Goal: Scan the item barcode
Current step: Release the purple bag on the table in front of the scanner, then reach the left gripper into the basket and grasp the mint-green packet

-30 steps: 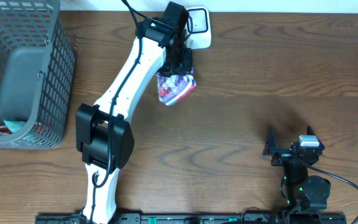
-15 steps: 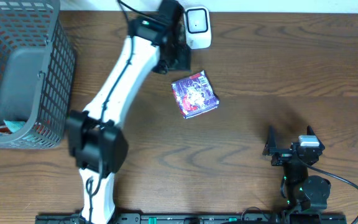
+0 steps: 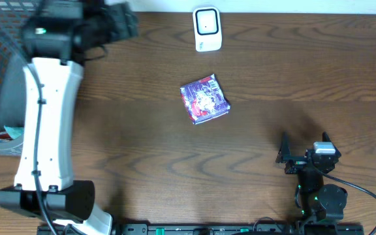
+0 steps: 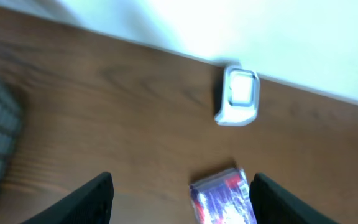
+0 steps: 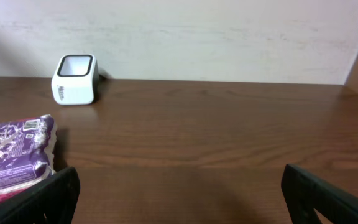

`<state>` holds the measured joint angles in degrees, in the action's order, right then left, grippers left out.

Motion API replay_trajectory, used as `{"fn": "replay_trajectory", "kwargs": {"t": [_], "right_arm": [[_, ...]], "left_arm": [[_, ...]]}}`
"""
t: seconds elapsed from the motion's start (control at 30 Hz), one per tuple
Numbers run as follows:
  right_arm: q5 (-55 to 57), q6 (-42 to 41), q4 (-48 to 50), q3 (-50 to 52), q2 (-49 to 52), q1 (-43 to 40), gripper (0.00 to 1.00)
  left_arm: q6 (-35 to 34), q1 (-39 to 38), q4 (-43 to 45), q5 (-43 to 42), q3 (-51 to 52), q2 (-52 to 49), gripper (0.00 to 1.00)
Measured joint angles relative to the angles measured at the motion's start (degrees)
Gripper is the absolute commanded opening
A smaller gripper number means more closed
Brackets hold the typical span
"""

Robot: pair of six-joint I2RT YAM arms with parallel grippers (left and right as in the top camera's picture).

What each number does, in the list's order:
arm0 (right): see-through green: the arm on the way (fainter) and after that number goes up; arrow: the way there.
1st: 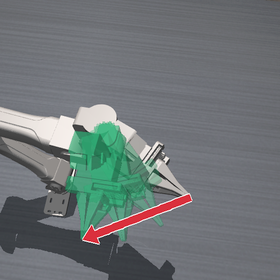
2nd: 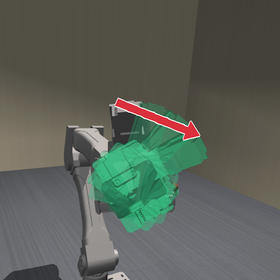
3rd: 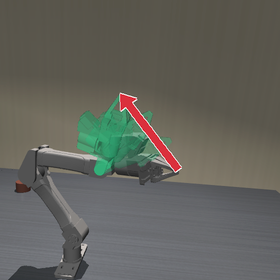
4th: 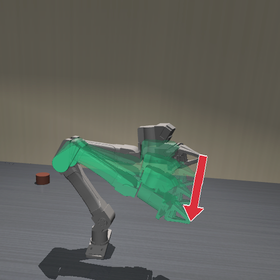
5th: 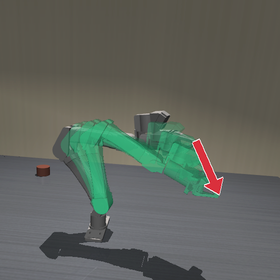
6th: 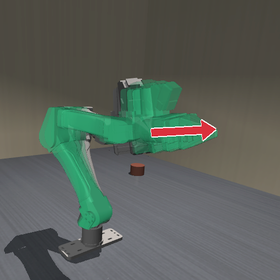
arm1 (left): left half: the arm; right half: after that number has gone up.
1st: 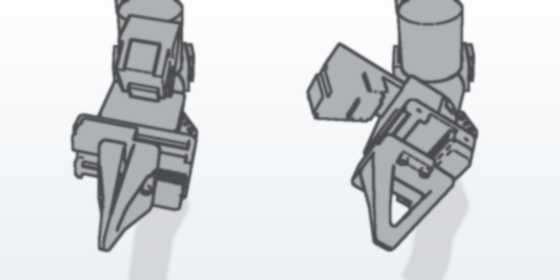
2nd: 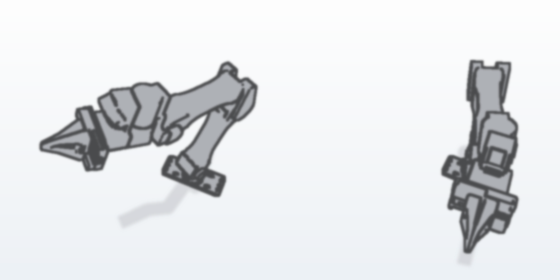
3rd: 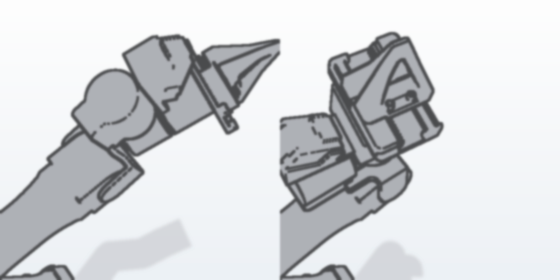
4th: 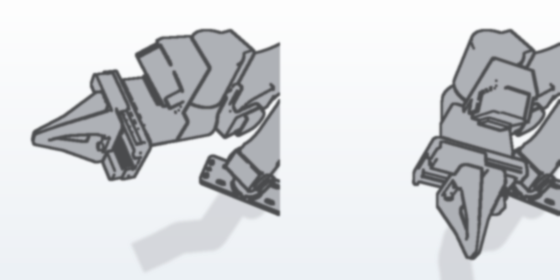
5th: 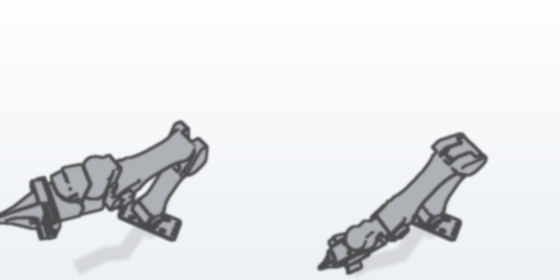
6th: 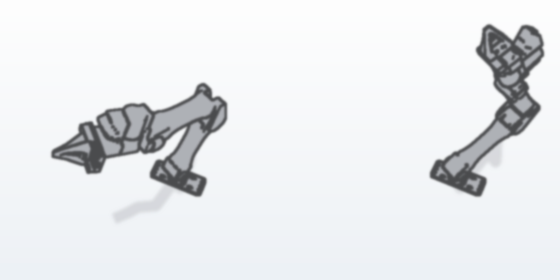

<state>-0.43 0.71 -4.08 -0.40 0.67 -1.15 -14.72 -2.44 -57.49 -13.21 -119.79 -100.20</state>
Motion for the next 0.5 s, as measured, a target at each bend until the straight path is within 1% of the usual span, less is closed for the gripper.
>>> {"fn": "replay_trajectory", "kwargs": {"t": [0.23,0.33,0.5], "right_arm": [[0.0,0.0,0.0,0.0,0.0,0.0,0.99],[0.0,0.0,0.0,0.0,0.0,0.0,0.99],[0.0,0.0,0.0,0.0,0.0,0.0,0.99]], "left_arm": [[0.0,12.9,5.6,0.0,0.0,3.0,0.71],[-0.3,18.8,5.2,0.7,0.0,4.3,0.71],[-3.7,27.3,2.3,6.1,0.0,3.8,0.71]]}}
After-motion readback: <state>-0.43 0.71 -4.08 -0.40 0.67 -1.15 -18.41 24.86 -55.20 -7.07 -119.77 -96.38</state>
